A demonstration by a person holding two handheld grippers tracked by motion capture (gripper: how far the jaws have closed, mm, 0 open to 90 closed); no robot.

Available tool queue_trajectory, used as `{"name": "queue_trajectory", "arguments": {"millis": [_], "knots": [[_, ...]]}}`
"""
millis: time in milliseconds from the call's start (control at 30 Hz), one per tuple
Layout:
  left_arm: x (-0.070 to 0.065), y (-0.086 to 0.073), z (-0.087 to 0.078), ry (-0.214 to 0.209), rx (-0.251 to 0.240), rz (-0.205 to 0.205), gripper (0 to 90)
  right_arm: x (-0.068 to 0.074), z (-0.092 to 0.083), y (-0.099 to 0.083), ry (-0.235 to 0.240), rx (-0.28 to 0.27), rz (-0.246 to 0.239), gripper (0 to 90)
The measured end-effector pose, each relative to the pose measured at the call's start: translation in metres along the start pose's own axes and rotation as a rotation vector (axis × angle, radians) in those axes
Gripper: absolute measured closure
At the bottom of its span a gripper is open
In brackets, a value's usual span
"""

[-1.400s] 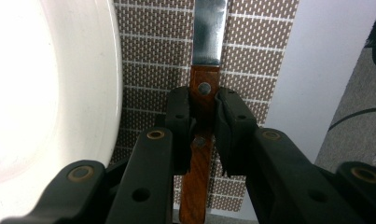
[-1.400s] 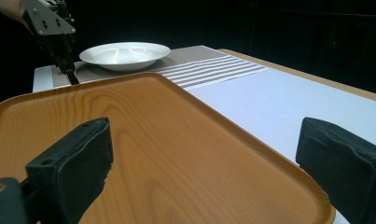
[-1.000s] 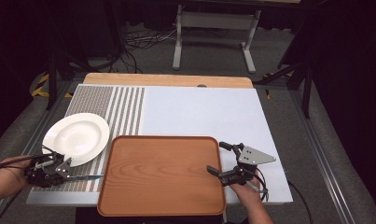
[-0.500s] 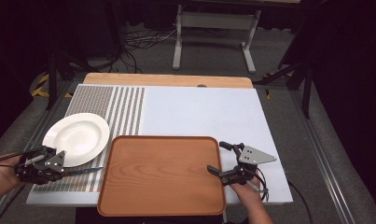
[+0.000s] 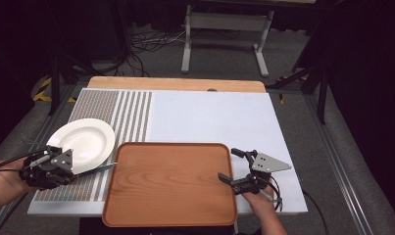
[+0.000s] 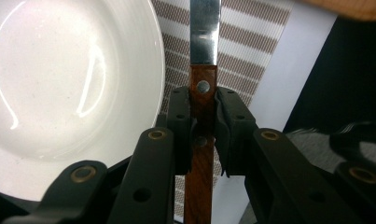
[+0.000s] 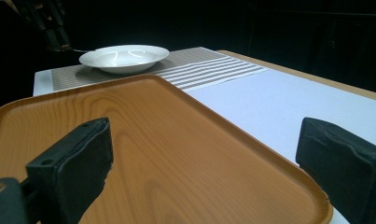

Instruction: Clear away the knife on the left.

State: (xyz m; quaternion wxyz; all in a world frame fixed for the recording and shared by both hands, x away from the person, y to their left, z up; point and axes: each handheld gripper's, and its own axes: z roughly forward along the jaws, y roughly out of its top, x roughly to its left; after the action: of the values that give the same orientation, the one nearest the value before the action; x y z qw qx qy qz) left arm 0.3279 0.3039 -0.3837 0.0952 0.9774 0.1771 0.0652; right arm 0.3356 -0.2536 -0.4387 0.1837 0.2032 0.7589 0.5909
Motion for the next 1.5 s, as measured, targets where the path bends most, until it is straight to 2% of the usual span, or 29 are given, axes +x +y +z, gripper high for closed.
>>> {"name": "queue_trajectory", "arguments": {"millis": [267, 367, 500, 667, 800, 900, 933, 1200, 1300, 1500], "knots": [[0.003, 0.013, -0.008, -0.04, -0.058, -0.11, 77.6, 0.0, 0.0, 0.0, -0.001, 0.007, -0.005, 4.6], [0.003, 0.018, -0.01, -0.073, -0.074, -0.164, 77.6, -0.001, 0.0, 0.0, 0.0, 0.008, 0.0, 4.8], [0.0, 0.027, -0.009, -0.083, -0.082, -0.241, 77.6, 0.0, 0.0, -0.001, 0.001, 0.011, 0.0, 4.9], [-0.003, 0.034, -0.01, -0.103, -0.105, -0.286, 77.6, 0.0, 0.001, -0.001, -0.001, 0.017, 0.0, 5.0], [-0.003, 0.038, -0.01, -0.132, -0.131, -0.342, 77.6, 0.0, 0.0, -0.001, 0.003, 0.015, -0.002, 5.0], [-0.003, 0.04, -0.007, -0.187, -0.155, -0.365, 77.5, -0.001, 0.0, -0.001, 0.0, 0.022, -0.002, 5.0], [-0.002, 0.04, -0.005, -0.195, -0.16, -0.381, 77.5, -0.001, 0.0, -0.001, 0.001, 0.019, -0.001, 5.0], [-0.004, 0.046, 0.001, -0.237, -0.192, -0.433, 77.5, -0.001, 0.0, -0.001, 0.003, 0.018, -0.003, 5.0], [-0.005, 0.048, 0.004, -0.278, -0.221, -0.447, 77.5, -0.001, 0.0, -0.001, 0.004, 0.02, -0.003, 5.0], [-0.01, 0.056, 0.01, -0.273, -0.225, -0.472, 77.5, -0.001, 0.0, -0.001, 0.01, 0.013, 0.003, 4.9]]}}
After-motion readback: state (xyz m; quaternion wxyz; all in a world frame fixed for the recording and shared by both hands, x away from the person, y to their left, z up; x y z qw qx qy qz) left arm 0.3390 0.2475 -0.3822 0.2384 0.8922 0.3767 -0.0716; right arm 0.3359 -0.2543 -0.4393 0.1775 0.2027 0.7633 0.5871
